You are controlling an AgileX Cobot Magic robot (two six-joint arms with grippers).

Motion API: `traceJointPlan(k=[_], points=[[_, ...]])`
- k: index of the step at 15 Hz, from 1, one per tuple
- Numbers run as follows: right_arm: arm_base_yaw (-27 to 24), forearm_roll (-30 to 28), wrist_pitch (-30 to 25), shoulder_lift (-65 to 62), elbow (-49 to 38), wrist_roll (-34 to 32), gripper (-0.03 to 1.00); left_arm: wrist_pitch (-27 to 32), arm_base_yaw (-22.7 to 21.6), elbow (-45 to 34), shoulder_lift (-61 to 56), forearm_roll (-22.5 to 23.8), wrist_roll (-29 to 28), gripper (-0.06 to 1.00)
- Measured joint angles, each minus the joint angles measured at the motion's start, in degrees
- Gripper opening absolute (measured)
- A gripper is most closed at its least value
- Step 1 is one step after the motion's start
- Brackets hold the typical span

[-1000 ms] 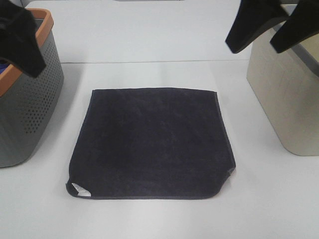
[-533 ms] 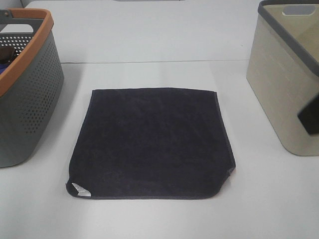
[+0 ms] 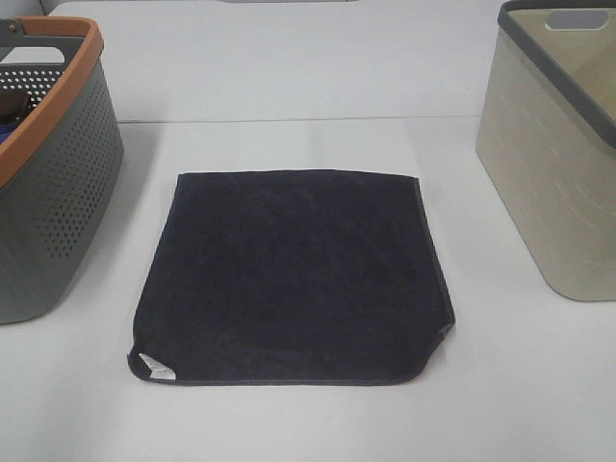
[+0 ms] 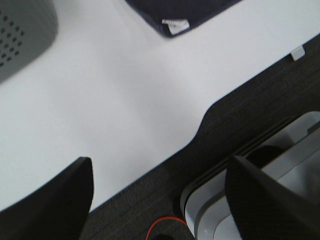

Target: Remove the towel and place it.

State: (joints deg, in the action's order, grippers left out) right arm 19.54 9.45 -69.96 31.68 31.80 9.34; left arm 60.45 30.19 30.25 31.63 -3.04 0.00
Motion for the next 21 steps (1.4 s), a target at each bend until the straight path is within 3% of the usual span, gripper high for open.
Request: traceJointPlan(k=[6, 21], points=[[0.00, -4.13, 8.31, -9.00, -2.41, -0.92, 0.84, -0.69, 0.00, -0.86, -2.06, -2.41, 7.91, 0.70], [0.00, -4.93, 8.54, -9.00, -2.64, -1.20, 0.84, -0.46, -0.06, -1.09, -3.61, -2.46, 8.02, 0.70]])
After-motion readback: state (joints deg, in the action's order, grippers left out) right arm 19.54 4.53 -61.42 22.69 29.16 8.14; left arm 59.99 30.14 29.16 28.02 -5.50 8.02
